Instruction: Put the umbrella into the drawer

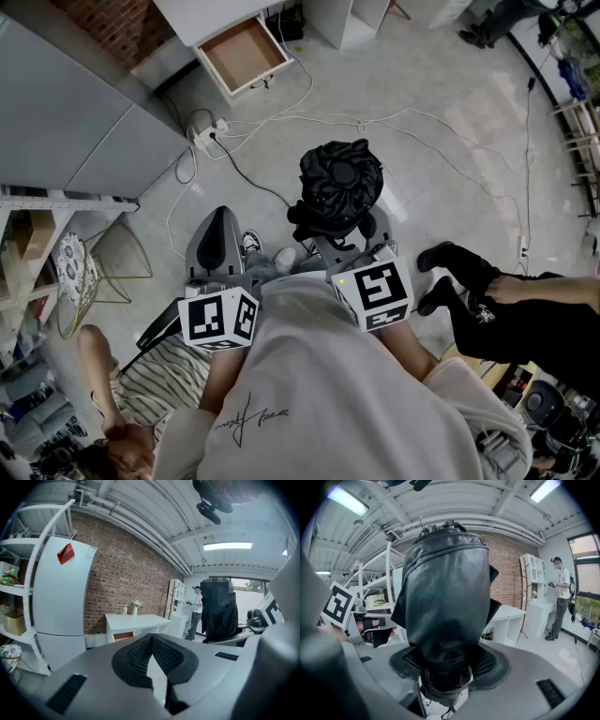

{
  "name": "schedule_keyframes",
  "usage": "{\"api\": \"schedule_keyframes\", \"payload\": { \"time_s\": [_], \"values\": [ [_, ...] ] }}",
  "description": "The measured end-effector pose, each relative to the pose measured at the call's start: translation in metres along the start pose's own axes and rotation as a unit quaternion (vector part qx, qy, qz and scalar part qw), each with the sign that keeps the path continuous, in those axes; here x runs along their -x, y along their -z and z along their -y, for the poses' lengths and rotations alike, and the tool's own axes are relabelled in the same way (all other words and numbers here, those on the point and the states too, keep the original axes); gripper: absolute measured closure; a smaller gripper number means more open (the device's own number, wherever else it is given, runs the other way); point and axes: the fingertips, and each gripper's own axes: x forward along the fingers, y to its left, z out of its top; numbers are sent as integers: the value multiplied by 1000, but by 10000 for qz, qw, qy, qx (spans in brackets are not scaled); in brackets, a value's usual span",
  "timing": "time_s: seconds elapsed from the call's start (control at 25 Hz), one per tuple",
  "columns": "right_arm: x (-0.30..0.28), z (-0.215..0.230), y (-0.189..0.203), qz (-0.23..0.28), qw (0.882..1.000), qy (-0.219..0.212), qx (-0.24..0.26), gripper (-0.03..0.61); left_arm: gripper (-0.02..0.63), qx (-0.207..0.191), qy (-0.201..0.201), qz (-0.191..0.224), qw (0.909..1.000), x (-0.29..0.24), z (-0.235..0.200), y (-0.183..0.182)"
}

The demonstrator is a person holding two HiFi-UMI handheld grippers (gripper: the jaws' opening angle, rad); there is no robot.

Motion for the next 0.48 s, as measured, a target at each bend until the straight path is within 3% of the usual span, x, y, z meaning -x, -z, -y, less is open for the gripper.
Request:
{"api": "schedule_keyframes", "payload": {
  "time_s": [0.2, 0.48],
  "values": [
    [-2, 4, -2, 66, 10000, -13, 71, 314, 595, 59, -11, -14, 10000, 5, -4, 1],
    [8, 49, -17, 203, 9996, -180, -95, 311, 595, 79, -211, 25, 9997, -11, 20, -13]
  ]
}}
